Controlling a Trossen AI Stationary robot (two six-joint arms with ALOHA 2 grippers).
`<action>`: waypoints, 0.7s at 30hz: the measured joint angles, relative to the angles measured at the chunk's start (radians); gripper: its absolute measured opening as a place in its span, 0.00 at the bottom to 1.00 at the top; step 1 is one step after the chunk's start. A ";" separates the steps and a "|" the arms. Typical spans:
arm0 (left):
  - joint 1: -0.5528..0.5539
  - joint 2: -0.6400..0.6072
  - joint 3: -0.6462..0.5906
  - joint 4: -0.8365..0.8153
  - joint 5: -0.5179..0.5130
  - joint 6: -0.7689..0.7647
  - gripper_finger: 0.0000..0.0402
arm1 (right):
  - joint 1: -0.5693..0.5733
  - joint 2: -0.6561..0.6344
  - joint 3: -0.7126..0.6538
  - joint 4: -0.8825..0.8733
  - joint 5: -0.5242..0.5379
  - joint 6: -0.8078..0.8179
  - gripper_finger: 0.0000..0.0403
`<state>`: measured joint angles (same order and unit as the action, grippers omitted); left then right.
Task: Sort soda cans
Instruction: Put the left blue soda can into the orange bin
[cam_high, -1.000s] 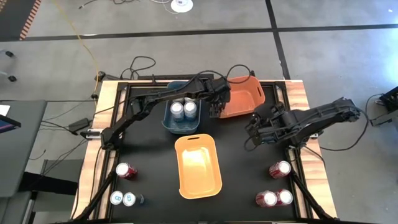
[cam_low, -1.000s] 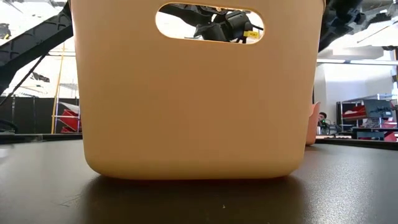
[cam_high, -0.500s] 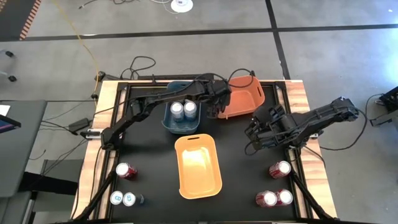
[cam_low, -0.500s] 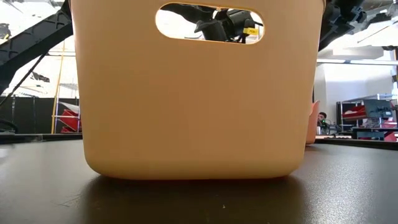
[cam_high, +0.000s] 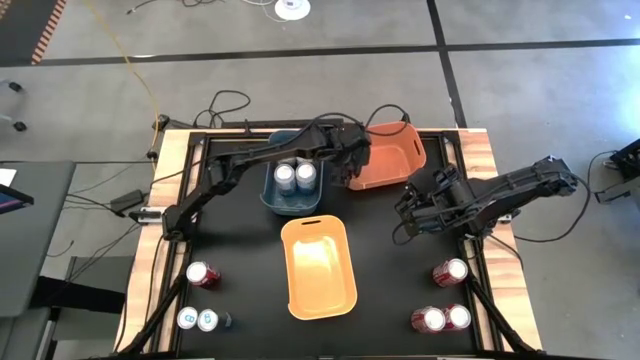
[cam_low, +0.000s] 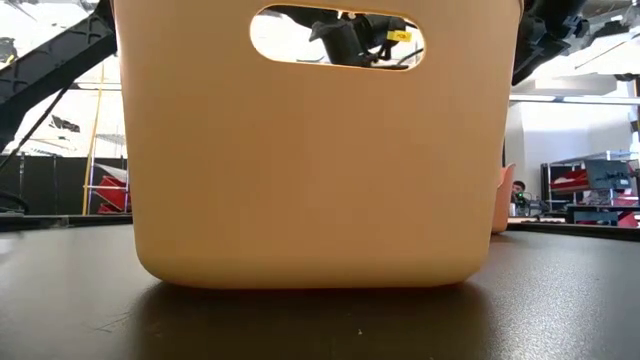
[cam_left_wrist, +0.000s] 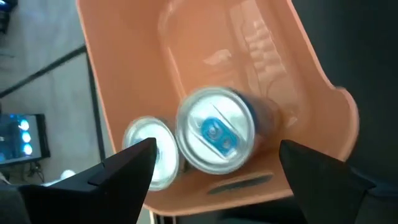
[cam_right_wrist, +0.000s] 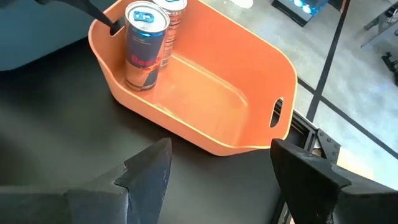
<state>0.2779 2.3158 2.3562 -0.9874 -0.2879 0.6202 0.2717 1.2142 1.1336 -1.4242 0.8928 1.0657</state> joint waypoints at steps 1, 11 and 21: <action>0.000 -0.002 0.000 -0.013 0.002 -0.007 0.84 | -0.001 0.000 0.000 0.000 0.000 0.000 0.72; 0.000 -0.043 0.000 -0.051 0.090 -0.056 0.84 | -0.012 0.000 0.000 -0.003 -0.005 0.000 0.72; 0.004 -0.178 -0.001 -0.129 0.086 -0.133 0.84 | 0.021 0.000 0.000 0.046 -0.005 -0.004 0.72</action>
<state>0.2816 2.1375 2.3550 -1.1161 -0.2015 0.4868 0.2925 1.2144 1.1336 -1.3786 0.8875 1.0619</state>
